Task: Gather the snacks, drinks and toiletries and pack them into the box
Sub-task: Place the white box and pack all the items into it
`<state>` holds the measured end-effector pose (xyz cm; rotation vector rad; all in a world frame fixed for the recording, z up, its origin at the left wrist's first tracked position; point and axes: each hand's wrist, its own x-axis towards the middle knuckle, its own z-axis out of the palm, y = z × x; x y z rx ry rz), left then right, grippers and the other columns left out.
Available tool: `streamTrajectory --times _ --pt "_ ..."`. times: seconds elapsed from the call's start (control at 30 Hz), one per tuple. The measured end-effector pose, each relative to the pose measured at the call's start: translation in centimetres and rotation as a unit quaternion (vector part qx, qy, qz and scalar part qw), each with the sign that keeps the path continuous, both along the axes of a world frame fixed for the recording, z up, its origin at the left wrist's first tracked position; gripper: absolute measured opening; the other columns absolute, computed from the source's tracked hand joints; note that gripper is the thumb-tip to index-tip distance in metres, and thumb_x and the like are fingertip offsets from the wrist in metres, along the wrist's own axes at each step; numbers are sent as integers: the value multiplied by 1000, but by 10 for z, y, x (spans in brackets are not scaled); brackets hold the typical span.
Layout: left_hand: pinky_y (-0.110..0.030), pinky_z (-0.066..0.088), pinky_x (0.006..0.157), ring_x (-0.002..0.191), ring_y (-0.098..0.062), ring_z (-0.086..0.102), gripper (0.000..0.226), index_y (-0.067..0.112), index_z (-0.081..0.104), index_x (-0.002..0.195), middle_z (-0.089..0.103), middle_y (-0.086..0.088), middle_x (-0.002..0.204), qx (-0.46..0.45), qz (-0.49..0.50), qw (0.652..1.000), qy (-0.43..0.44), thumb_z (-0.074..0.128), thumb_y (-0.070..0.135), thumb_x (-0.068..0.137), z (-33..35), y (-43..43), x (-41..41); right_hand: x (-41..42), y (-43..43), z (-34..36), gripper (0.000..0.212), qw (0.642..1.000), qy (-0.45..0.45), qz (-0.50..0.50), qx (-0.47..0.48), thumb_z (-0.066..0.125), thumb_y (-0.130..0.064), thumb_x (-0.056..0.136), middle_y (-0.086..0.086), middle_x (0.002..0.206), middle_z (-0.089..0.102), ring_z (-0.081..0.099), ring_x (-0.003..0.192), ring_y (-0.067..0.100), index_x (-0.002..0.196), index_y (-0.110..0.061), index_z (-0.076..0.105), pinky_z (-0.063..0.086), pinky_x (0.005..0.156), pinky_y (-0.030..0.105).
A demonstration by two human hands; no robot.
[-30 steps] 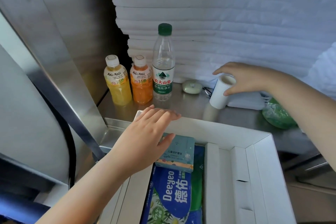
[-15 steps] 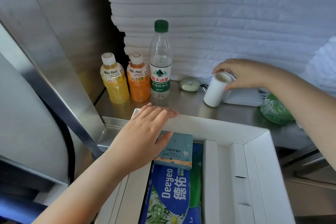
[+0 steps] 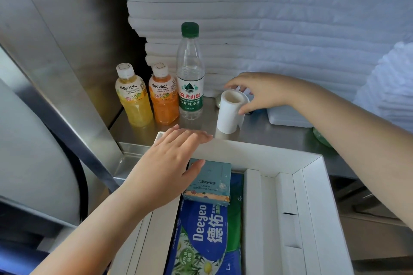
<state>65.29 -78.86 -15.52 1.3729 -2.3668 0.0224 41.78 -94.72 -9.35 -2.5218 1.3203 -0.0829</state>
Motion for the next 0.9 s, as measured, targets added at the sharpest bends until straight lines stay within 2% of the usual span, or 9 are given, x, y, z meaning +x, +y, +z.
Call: streamTrajectory --times 0.1,0.2,0.27,0.37,0.53,0.63,0.83,0.9 --pt "-37 19 104 115 -14 52 36 27 50 121 60 9 121 1 -1 1000 -2 48 37 86 0 -1 0 -25 -7 10 65 998 -30 -50 -15 76 -33 76 -8 123 52 53 108 9 134 -27 47 43 92 28" --pt "-38 21 103 114 -14 52 36 26 50 121 61 8 120 -3 1 1000 1 48 37 86 0 -1 0 -49 -15 4 55 987 91 -85 -99 71 -19 80 6 127 52 52 113 22 132 -19 52 42 94 35" --pt "-38 21 103 114 -15 53 36 25 51 120 61 7 120 -2 2 1000 -2 48 37 86 0 0 0 -56 -16 -10 52 981 122 -101 -116 67 -10 82 10 126 52 52 114 28 132 -13 52 41 93 36" --pt "-39 19 104 115 -17 54 37 26 50 121 61 7 121 5 3 1000 -7 47 37 86 0 -1 0 -62 -16 -26 46 980 89 -116 -137 62 -4 85 14 122 54 51 113 31 130 -7 54 40 93 36" --pt "-37 18 106 118 -18 52 38 24 51 123 59 6 124 34 4 999 -8 47 35 87 2 0 0 -62 -15 -33 32 976 22 -123 -181 59 6 82 23 105 57 57 97 36 114 3 64 40 83 36" --pt "-38 16 107 120 -19 51 38 24 51 124 58 5 126 48 6 999 -11 48 35 88 3 0 0 -61 -12 -36 25 972 -18 -140 -190 60 5 82 20 103 61 61 91 34 106 1 66 42 80 33" --pt "-33 18 108 122 -18 48 40 25 49 126 57 6 127 65 6 998 -11 46 36 88 5 1 0 -65 -3 -30 24 960 -99 -200 -167 64 -1 82 12 97 68 64 88 25 104 -5 69 46 80 27" --pt "-33 18 108 122 -17 48 40 25 49 126 57 7 128 68 5 998 -9 44 37 88 5 2 0 -67 3 -17 25 950 -140 -223 -167 66 -5 83 7 95 68 64 84 18 107 -10 70 46 77 20"
